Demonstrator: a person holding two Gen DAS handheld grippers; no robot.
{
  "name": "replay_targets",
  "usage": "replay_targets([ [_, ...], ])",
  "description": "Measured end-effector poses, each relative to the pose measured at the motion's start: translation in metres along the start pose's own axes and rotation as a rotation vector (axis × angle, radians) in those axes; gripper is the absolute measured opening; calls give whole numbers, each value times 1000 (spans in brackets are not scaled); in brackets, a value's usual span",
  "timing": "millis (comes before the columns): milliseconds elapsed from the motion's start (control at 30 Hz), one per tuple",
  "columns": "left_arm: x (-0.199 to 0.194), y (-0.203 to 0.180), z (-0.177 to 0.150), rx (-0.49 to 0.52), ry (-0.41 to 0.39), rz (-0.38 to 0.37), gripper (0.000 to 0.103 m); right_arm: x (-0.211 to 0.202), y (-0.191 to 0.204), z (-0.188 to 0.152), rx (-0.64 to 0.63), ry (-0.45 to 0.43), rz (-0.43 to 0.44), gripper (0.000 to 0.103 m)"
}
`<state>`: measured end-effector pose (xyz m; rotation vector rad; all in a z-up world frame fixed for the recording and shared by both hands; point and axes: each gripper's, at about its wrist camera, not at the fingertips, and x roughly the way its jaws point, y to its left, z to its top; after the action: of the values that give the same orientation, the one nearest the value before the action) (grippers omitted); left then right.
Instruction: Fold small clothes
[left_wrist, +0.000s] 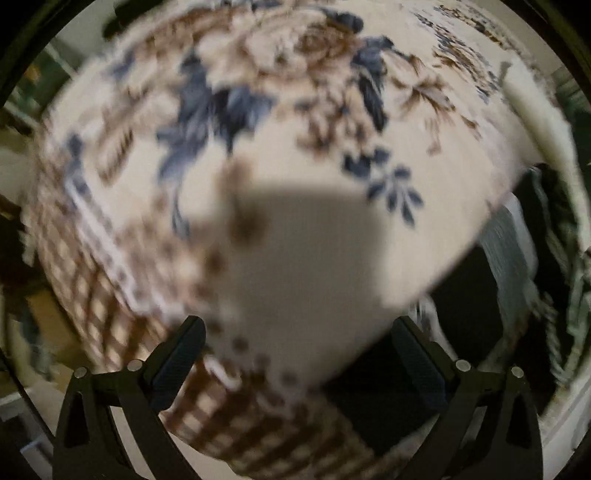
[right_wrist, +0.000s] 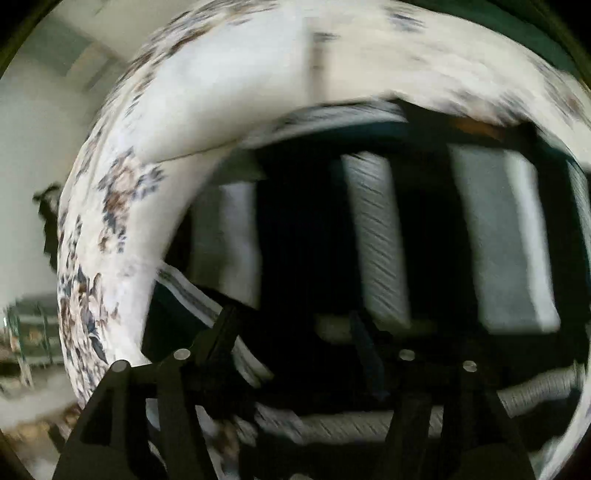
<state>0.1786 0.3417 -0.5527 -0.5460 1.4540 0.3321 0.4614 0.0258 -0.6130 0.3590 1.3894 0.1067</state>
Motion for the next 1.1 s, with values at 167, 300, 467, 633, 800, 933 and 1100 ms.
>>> replay_targets([
  [167,32,20,-26,-87,119,-261,103,-14,-62,-46,134,61,-67,66],
  [300,40,1,-25,-57,72,-269,103,6,-78,-73,142,114,-116,66],
  [467,27,-24,-19,69,6,-168,5,20,-69,-93,124,157,-134,66],
  [633,-17,-2,15,30,-119,-183,4,17,-48,-104,81,140,-146,66],
  [800,-67,40,90,-109,-321,-238,4,8,-34,-106,81,57,-220,66],
  [933,-58,60,139,-200,-355,-267,9,13,-36,-100,128,34,-266,78],
  [1100,-27,65,151,-313,-261,-346,28,27,-48,-90,212,56,-288,78],
])
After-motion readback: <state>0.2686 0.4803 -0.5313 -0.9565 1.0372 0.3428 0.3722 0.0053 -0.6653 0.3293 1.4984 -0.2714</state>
